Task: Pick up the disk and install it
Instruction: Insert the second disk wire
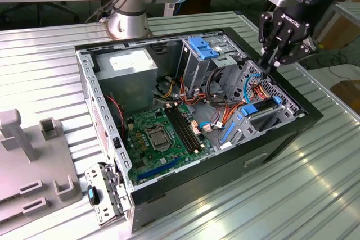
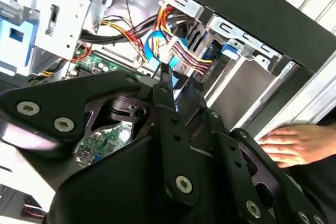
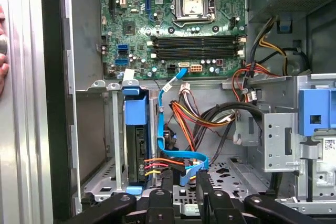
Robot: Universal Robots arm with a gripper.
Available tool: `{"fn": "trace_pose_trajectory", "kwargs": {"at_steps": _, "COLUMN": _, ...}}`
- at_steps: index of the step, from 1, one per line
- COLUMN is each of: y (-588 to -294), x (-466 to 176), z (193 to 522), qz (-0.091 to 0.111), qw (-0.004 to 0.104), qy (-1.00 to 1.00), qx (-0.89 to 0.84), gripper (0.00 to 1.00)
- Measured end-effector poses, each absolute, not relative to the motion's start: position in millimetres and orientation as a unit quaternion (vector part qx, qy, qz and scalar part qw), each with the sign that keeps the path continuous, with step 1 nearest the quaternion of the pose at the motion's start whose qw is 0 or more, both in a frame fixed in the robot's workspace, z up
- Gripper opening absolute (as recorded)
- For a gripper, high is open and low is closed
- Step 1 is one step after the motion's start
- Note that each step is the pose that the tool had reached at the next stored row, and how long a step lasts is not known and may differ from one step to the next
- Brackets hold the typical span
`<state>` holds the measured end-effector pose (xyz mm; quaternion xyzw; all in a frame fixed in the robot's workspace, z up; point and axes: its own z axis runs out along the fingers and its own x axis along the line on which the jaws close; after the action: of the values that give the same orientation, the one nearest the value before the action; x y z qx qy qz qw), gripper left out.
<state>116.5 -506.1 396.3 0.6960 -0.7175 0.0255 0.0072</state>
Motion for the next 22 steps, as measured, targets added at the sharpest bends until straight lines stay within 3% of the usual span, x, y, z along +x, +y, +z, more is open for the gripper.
{"fn": "trace_pose_trajectory", "kwargs": {"at_steps": 10, "y": -497.7, "x": 116.4, "z": 386.0, "qz": 0.044, "qw": 0.025, "qy": -0.717, "qx": 0.696, "gripper": 0.32}}
{"fn": "trace_pose_trajectory", "kwargs": {"at_steps": 15, "y": -497.3, "x": 116.4, "z": 385.1, "qz": 0.046, "qw": 0.027, "qy": -0.717, "qx": 0.696, "gripper": 0.32}}
{"fn": "trace_pose_trajectory", "kwargs": {"at_steps": 19, "y": -497.3, "x": 116.4, "z": 384.5, "qz": 0.047, "qw": 0.028, "qy": -0.716, "qx": 0.695, "gripper": 0.11}}
{"fn": "trace_pose_trajectory", "kwargs": {"at_steps": 22, "y": -497.3, "x": 116.4, "z": 384.2, "qz": 0.047, "qw": 0.028, "qy": -0.716, "qx": 0.695, "gripper": 0.11}}
